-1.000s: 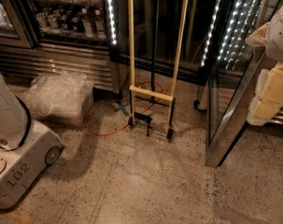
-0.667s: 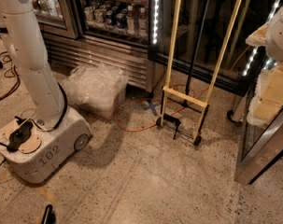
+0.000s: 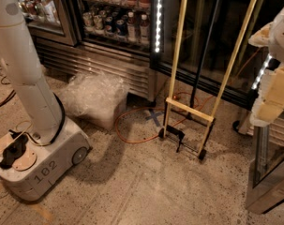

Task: Close left fridge door

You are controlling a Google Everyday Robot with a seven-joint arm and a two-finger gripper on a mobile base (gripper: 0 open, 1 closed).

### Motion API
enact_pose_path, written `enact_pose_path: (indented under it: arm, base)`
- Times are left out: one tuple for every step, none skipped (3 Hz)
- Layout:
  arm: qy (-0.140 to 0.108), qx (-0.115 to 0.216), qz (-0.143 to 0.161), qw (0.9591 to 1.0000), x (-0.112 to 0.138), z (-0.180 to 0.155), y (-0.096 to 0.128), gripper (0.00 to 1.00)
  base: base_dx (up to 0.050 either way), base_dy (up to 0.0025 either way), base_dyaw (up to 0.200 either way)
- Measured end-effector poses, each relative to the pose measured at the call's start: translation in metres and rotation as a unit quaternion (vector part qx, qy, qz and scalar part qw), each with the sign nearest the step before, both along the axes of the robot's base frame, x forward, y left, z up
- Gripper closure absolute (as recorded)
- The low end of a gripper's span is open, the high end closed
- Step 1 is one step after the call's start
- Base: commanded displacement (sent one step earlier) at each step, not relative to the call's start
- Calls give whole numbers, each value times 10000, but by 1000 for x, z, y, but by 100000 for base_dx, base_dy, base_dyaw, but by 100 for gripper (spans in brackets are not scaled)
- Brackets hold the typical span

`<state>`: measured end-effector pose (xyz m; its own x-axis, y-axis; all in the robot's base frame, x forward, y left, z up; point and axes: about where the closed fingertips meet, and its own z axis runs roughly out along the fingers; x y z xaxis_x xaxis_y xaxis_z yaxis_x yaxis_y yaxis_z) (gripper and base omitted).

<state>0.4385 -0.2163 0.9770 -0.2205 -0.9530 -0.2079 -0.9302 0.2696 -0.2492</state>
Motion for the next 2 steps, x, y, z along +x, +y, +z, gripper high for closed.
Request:
enact_pose_path:
  arm:
    - [0,1,0,10000,0,0,0,0]
    - [21,52,20,10000,2,2,0,0]
  base:
    - [0,0,0]
    - [0,0,0]
